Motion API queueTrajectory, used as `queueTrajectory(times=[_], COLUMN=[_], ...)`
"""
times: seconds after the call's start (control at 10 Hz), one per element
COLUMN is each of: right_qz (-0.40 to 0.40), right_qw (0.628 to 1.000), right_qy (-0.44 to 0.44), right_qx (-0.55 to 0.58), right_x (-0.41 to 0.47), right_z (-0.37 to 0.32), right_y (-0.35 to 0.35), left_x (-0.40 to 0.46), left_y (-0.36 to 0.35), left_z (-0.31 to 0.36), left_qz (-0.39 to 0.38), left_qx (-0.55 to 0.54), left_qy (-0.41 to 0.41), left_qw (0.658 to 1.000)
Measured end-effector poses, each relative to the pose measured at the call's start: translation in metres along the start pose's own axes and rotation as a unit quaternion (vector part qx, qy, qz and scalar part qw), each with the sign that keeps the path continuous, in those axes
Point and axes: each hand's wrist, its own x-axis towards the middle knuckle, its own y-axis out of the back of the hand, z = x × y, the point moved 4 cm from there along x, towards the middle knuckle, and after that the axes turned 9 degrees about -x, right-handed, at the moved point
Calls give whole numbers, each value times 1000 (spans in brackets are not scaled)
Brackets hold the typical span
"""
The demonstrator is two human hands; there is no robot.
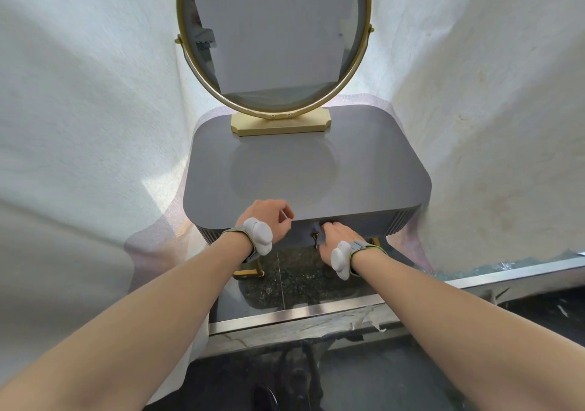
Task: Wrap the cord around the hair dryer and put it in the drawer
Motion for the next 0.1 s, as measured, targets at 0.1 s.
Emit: queueTrajectory(times=[0.1], right_qz=[11], right_qw=[1000], right_qy=[8], right_qx=[-2], right_x=[-4], right_z=[-1], right_y=[4], left_x=[0], left_y=[8], left_z=[5], left_qz=[13], left_qx=[-26], left_qy=[4], left_qw=[1000])
